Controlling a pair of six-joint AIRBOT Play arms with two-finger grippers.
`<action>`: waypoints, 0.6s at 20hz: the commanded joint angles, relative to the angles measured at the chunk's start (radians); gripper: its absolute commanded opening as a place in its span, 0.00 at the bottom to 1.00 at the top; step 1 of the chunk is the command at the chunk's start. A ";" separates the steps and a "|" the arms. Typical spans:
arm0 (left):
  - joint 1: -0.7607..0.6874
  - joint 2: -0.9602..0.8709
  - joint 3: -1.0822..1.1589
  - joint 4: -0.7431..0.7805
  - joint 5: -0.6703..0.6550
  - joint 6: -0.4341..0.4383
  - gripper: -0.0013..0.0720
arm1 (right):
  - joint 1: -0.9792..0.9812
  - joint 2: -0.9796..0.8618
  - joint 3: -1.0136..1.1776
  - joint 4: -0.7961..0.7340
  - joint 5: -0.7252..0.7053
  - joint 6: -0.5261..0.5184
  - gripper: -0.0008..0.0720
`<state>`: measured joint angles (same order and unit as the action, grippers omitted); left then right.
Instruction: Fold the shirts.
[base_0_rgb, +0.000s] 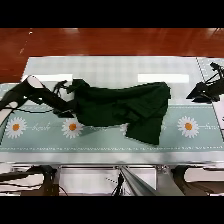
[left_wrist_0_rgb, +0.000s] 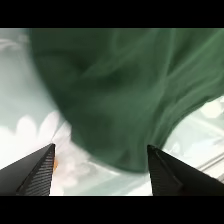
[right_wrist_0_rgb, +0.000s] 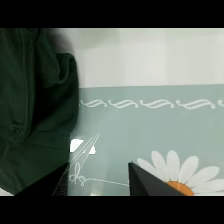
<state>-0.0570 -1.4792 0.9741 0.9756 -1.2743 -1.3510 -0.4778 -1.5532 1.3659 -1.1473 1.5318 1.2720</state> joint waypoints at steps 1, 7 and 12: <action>-0.086 -0.066 -0.011 -0.020 0.052 -0.016 0.56 | 0.000 0.001 -0.007 0.019 -0.002 -0.003 0.66; -0.073 -0.078 -0.011 -0.027 0.075 -0.034 0.06 | 0.000 0.000 -0.205 0.109 -0.037 -0.078 0.77; -0.072 -0.079 -0.011 -0.027 0.062 -0.034 0.06 | 0.027 0.000 -0.351 0.181 -0.151 -0.125 0.77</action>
<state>-0.1287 -1.5562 0.9638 0.9470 -1.2114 -1.3846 -0.4690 -1.5532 1.0866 -1.0145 1.4422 1.1797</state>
